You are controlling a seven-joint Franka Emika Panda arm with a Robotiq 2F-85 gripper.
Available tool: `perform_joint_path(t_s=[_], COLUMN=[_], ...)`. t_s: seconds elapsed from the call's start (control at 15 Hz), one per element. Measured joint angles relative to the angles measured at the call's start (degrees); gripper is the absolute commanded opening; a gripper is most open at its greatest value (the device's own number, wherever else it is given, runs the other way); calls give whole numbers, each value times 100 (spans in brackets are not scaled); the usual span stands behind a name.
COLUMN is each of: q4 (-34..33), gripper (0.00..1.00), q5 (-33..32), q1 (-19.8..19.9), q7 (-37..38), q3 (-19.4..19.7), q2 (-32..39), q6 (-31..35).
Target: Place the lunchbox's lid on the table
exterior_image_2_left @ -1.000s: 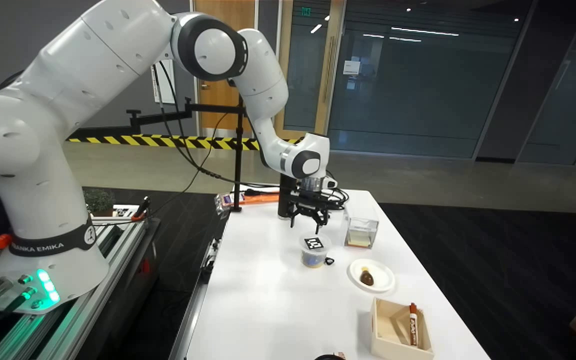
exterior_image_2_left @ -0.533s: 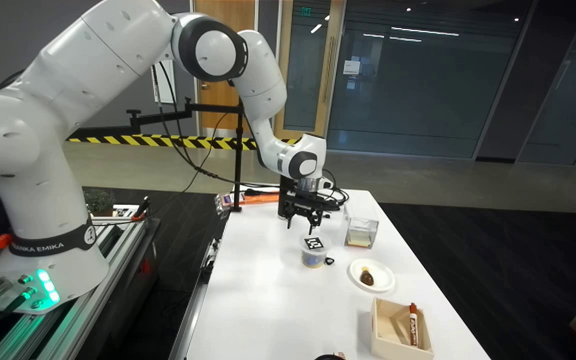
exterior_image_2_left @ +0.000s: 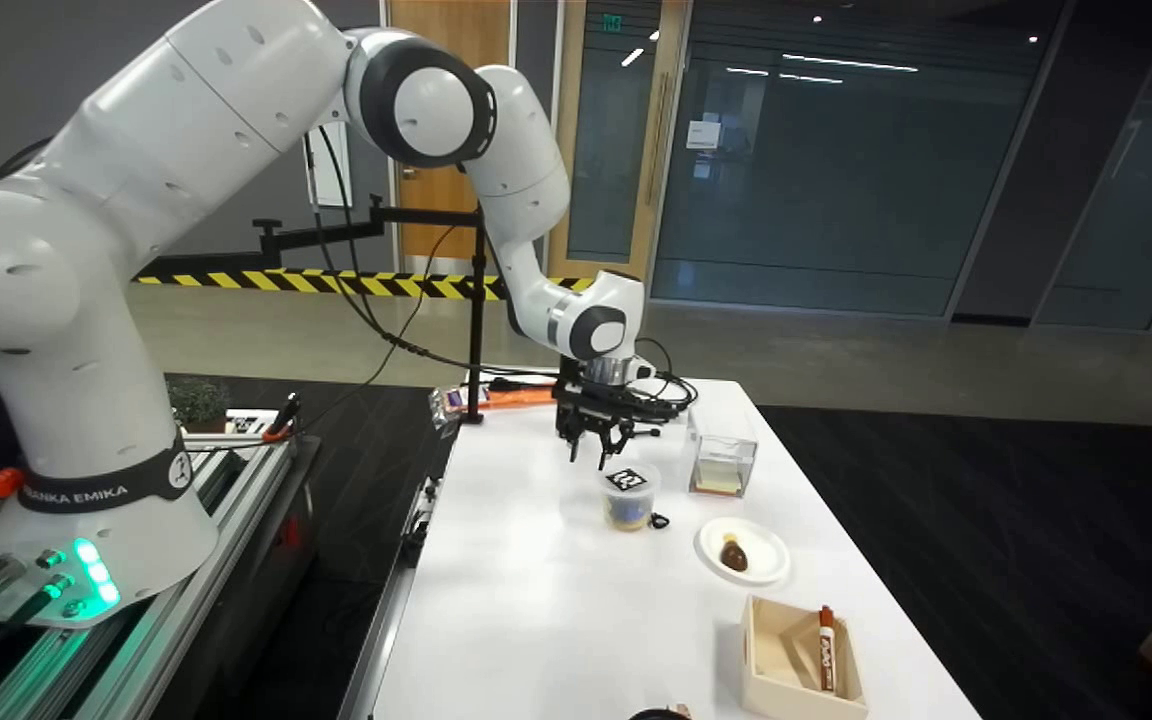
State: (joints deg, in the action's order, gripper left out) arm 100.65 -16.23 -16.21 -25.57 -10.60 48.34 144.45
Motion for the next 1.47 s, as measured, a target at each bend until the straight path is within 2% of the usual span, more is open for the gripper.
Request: perform_joint_path(t_s=[0.07,0.13,0.27,0.67,0.73,1.0,1.07,1.13,1.2,1.27,1.33,1.47], q4=[0,0,0,-13,-18,-52,-56,-56,-56,-56,-56,-56], gripper=[18,57,58,99,100,100,78,72,76,71,51,45], q5=[0,0,0,0,0,0,0,0,0,0,0,0], q1=[0,0,2,26,37,127,150,169,178,179,178,178], q7=[0,0,0,0,0,-6,-6,-6,-6,-6,-6,-6], q3=[-4,-5,-6,-3,2,27,31,31,31,30,28,17], q2=[0,1,2,-11,-10,9,13,21,31,40,50,70], q6=[0,0,0,1,1,1,1,2,2,2,2,3])
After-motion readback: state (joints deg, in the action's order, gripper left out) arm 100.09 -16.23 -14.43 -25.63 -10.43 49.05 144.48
